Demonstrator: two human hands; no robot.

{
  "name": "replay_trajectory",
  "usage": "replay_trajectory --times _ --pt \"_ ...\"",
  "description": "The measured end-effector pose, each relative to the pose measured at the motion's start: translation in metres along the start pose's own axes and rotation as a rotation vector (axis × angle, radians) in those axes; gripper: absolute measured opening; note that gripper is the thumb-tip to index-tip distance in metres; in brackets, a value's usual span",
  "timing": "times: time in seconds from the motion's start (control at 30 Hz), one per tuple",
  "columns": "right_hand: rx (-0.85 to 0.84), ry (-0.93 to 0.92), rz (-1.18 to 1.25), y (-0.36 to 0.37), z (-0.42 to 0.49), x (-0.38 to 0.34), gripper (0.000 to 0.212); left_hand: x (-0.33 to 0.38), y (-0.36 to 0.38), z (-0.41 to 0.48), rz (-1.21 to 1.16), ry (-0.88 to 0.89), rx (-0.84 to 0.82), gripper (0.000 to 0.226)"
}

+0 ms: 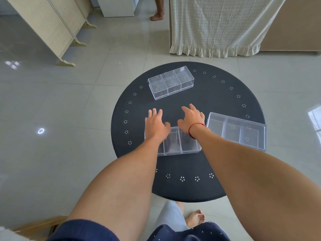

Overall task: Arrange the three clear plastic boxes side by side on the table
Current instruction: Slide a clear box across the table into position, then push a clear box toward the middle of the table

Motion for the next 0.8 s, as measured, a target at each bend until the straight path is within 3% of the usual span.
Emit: replay_trajectory --times 0.53,0.7,0.8 --pt "0.018 0.121 0.117 -0.033 0.166 -0.062 0.054 -0.029 -0.005 0.167 -0.039 0.042 0.003 0.058" --pt "0.006 0.199 0.154 -0.035 0.198 -0.065 0.065 -0.039 0.002 0.193 -0.101 0.029 0.018 0.051" --pt "0.033 0.252 0.190 -0.039 0.201 -0.064 0.061 -0.038 0.000 0.195 -0.211 -0.012 0.077 0.044"
Point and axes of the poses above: each hand's wrist, its own z-axis towards the middle knuckle, its own y-axis out of the palm, x = y × z, the point moved 3 cm from there along z, towards the middle knuckle, and after that the axes turned 12 degrees about y, right-handed, at the moved point
